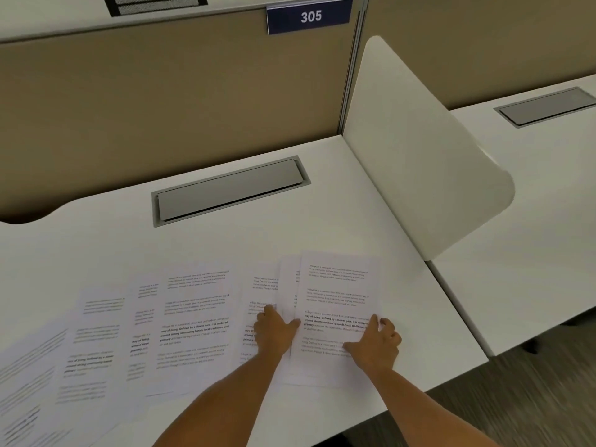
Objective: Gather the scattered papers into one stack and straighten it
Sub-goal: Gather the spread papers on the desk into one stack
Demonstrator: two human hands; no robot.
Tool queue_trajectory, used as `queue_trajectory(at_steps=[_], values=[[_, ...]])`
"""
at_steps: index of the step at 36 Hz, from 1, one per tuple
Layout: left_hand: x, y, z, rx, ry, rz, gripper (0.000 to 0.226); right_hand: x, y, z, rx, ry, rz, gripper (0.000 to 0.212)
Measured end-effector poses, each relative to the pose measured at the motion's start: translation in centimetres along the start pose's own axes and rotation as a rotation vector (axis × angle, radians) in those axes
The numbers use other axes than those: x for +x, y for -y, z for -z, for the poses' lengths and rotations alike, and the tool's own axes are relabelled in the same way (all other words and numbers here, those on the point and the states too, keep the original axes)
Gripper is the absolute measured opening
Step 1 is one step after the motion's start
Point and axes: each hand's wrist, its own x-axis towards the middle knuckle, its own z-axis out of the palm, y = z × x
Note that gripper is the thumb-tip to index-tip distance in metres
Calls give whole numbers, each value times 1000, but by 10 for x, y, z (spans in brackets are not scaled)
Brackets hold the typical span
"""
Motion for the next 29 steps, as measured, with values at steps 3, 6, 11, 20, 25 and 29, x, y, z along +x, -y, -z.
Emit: queue_trajectory(at_steps=[3,6,11,20,25,29], values=[[1,-2,-4,-53,31,-38,78,1,1,-1,52,11,4,96],[1,-4,-6,-151,92,-71,68,2,1,-1,73,14,9,92],[1,-6,-6,-238,224,-77,60,4,0,-1,149,9,-33,102],[-9,-16,5,-368,352,-246,52,14,-10,16,699,-127,-324,96],[-13,-14,33,-419,417,-291,44,10,-14,30,959,18,-255,72],[-9,-4,55,-454,409,-343,51,4,-12,39,1185,333,-168,40]])
